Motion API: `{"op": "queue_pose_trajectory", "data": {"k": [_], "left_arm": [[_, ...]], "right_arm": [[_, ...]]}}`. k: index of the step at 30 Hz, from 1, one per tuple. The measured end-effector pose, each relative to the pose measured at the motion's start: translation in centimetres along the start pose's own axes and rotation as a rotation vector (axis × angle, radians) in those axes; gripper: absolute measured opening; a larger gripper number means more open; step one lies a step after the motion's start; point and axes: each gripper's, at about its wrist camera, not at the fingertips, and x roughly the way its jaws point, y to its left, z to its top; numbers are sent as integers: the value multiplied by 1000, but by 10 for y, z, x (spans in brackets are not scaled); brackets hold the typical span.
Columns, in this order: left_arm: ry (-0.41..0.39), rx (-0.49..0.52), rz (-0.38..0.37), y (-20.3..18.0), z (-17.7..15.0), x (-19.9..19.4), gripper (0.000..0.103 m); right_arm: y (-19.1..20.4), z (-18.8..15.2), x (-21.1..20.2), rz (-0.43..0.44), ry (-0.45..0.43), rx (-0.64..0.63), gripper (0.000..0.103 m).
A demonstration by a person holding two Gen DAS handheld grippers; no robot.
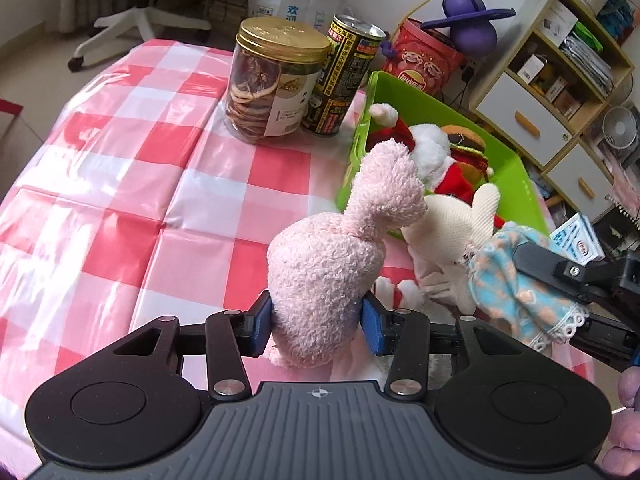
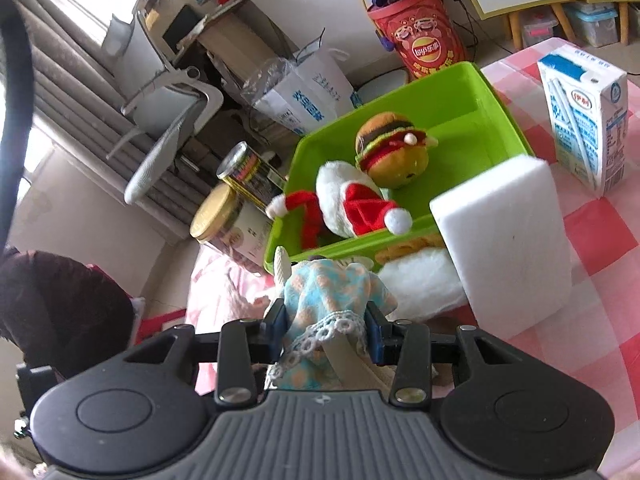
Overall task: Organize soft objects
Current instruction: 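Carry the bunny and doll into the green bin and open both grippers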
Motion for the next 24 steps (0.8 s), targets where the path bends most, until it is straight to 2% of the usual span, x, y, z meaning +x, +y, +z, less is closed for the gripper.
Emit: {"op": "queue_pose_trajectory", "data": {"k": [5,11,14,19,24], "left_arm": [[19,-28,-11,-5,3,-11,46],[-29,-16,-61,-20,10,-33,46],[-50,6,-57,-29,18,-38,46],[-72,78,-13,-53,44,-35,45],[-101,173,12,-81,73,-22,45]], "right_arm": [[1,9,-14,39,-41,33,13],[-3,21,-32,87,-105,83,13],[-8,30,-43,106,-147,121,13],[-12,57,-51,70,-218,178,13],[-19,85,-44,-21,-308,172,13]]}}
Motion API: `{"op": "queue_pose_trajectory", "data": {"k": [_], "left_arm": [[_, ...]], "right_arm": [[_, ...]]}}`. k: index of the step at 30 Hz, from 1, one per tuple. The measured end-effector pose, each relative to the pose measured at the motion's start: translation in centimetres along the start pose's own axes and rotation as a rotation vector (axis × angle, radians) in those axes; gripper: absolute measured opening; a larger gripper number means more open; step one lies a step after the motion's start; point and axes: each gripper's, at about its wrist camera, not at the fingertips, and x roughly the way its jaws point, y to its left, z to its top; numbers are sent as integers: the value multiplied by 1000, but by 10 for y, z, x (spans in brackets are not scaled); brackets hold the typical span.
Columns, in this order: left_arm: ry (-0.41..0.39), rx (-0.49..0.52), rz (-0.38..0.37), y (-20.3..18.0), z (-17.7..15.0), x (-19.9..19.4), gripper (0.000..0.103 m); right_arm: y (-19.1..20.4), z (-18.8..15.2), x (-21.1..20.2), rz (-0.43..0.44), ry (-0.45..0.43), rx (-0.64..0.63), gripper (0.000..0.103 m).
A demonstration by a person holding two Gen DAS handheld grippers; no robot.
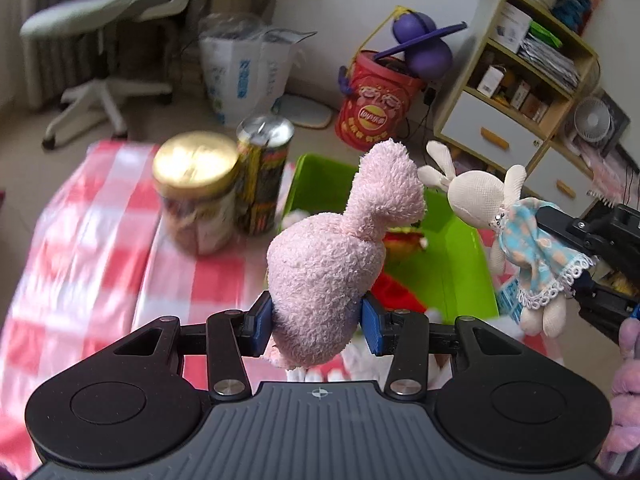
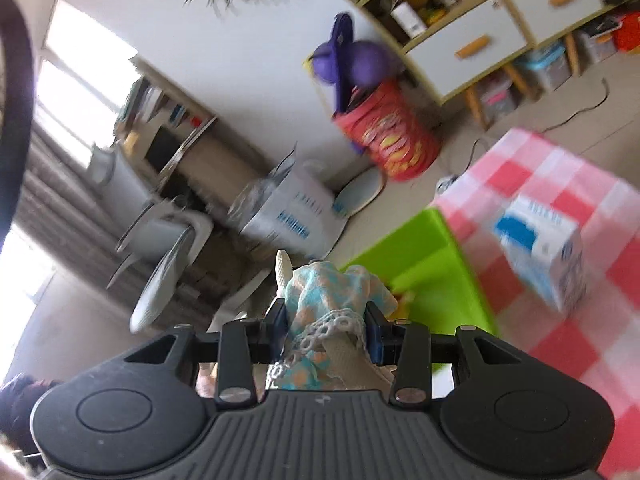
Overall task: Organize soft objects
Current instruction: 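Carry the bunny and doll into the green bin and open both grippers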
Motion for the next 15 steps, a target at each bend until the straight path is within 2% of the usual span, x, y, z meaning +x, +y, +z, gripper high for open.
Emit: {"op": "queue_pose_trajectory", "data": {"k": [5,10,13,15], "left_arm": [[-33,124,60,-24,32,34,45],[-46,245,101,-45,51,76,45],[-33,274,114,-51,55,104,46],[-18,279,122,-54,56,121,46]], "right_arm": [[-11,7,26,-42,-54,-20,13],[-14,-1,55,-128,-37,-97,13],[-14,-3,64,-191,-47,-143,13],[-14,-5,68,-201,-57,-150,13]]}}
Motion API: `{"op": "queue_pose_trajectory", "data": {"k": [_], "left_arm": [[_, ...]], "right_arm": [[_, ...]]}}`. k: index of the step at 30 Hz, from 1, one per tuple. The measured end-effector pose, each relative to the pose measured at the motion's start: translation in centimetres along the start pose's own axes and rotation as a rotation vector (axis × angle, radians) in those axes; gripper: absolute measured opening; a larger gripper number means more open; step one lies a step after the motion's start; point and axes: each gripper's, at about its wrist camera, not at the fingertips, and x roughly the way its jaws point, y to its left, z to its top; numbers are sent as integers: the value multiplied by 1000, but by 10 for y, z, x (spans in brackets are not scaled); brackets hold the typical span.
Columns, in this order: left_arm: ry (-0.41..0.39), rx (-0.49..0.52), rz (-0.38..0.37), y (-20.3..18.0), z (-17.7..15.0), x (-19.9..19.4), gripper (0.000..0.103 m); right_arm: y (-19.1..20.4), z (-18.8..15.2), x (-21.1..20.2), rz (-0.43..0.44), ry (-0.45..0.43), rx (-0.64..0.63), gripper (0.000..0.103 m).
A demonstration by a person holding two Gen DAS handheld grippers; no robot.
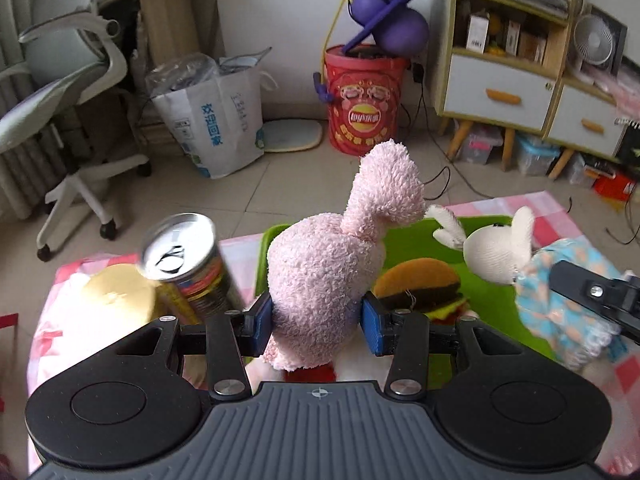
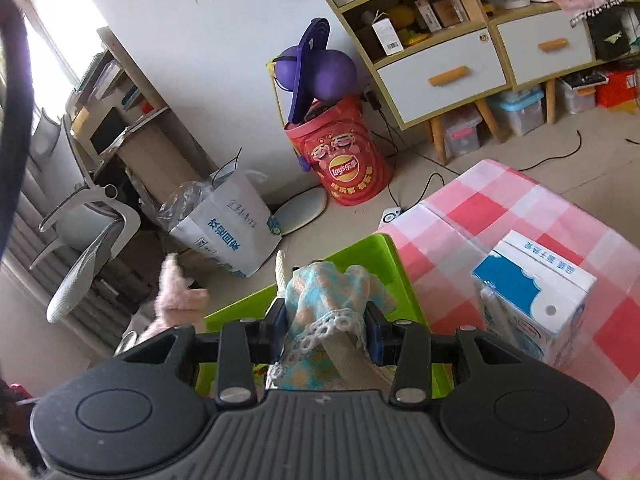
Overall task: Organize soft objects
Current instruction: 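Carry the bunny and doll into the green bin and open both grippers, then withdraw both grippers from the bin toward the remaining toys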
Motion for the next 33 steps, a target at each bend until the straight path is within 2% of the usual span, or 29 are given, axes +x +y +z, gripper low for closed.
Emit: {"op": "queue_pose_trajectory", "data": {"k": [4,8,17,20,24,27,28,33], "left_arm": [[22,27,19,-9,2,22,46],[44,37,30,-11,4,35,46],[102,12,33,-10,-5,55,46],[93,22,35,-11,-8,53,47],[78,35,37,-12,-7,49,52],[62,26,42,-12,-7,45,63],[55,23,36,-11,-6,44,63],[26,17,37,-13,-4,33,78]], "right_arm": [[2,-3,9,-30,-2,-37,13],[-1,-6,21,-32,35,-23,13],[7,-15,36,-32,97,-74,15],[8,-17,40,-29,128,-69,17],[7,-14,37,-16,116,-63,23],[2,-13,35,1,114,-32,41],[1,-13,35,-2,114,-26,44],[-2,-7,31,4,121,-7,47]]}}
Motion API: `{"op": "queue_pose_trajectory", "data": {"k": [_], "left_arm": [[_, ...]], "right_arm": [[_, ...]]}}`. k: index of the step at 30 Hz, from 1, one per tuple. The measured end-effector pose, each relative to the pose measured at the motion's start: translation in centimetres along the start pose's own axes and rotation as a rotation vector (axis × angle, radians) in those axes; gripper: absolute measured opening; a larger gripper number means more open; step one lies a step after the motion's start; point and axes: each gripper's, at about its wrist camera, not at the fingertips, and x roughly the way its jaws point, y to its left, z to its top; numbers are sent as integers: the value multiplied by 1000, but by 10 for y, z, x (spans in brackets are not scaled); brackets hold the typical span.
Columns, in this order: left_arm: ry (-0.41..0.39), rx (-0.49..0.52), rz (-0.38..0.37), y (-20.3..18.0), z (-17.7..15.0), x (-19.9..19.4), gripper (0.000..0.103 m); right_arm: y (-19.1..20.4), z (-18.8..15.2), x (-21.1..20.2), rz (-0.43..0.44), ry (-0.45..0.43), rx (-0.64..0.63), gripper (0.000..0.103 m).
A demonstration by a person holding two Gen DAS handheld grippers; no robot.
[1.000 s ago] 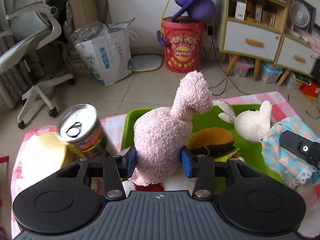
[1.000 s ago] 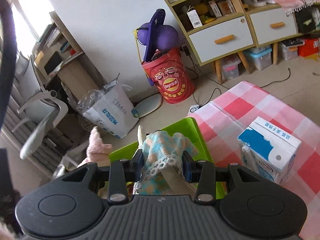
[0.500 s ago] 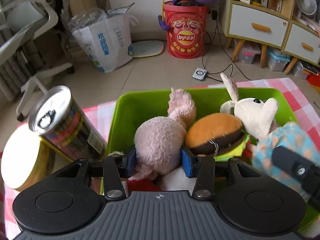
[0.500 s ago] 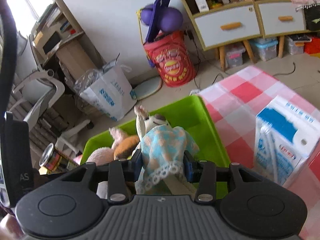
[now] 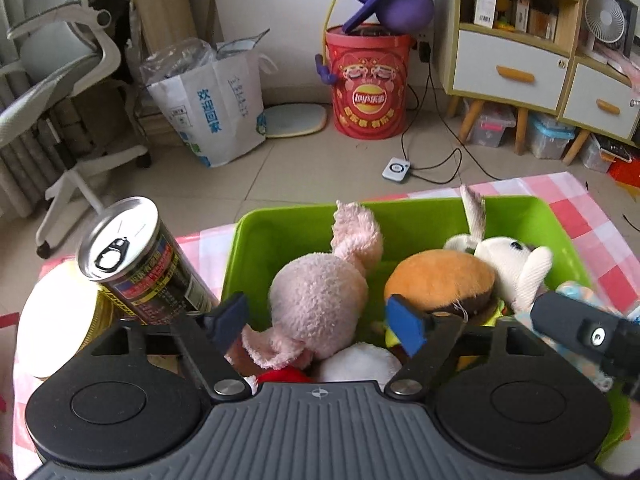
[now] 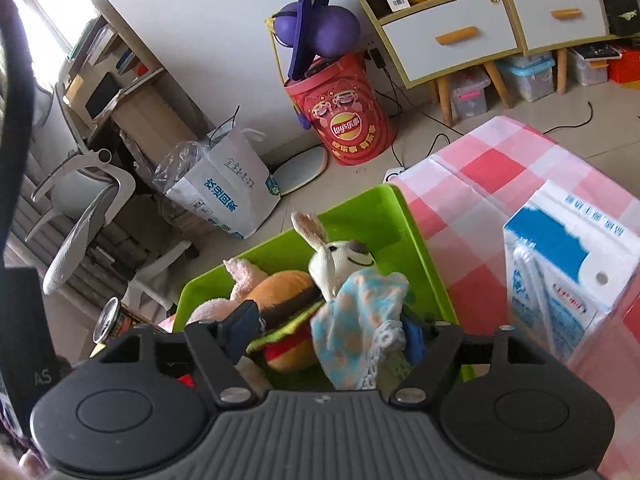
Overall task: Organize soft objects
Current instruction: 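Withdraw both grippers from the bin toward the remaining toys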
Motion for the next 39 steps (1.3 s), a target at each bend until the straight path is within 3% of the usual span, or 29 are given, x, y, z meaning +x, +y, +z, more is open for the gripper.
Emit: {"op": "queue_pose_trajectory", "data": {"k": [15,21,27,39], "left_arm": [[0,-61,-23,21,-36,-72,88],[-7,-98,-30,35,-62,-104,96],[-5,-118,-59,36,-88,-130,97],[27,-126,-115,35,-140,-172,98]], "right_arm": [[6,18,-54,38,-56,-67,55],[20,17,-85,2,-76,-209,57],[28,1,-109,-27,-48,-306,61],[21,-36,-152,-108,41,-358,62]]}}
